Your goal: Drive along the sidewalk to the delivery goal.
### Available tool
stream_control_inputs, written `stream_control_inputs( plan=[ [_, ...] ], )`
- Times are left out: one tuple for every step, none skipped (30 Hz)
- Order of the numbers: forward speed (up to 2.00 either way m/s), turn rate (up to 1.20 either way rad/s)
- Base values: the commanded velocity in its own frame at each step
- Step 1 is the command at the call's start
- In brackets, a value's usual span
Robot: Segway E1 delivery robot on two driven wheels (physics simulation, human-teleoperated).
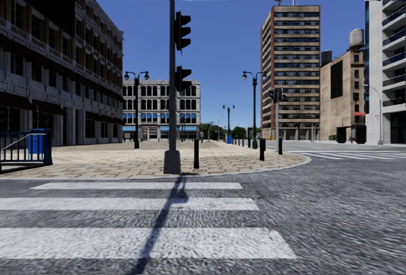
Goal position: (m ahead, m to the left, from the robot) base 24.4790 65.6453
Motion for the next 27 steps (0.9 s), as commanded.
stream_control_inputs(
  plan=[
    [1.91, 0.66],
    [1.91, 0.66],
    [1.91, 0.66],
    [1.91, 0.66],
    [1.91, 0.66],
    [1.91, 0.66],
    [1.91, 0.66],
    [1.91, 0.66],
    [1.91, 0.66],
    [1.91, 0.65],
    [1.91, 0.53],
    [1.91, 0.39],
    [1.91, 0.22],
    [1.91, 0.22],
    [1.91, 0.04],
    [1.91, 0.00],
    [1.91, 0.00],
    [1.91, 0.00],
    [1.91, 0.00],
    [1.91, 0.00],
    [1.91, 0.00],
    [1.91, 0.00],
    [1.91, 0.06],
    [1.91, 0.06],
    [1.91, 0.50],
    [1.91, 0.66],
    [1.91, 0.75]
  ],
)
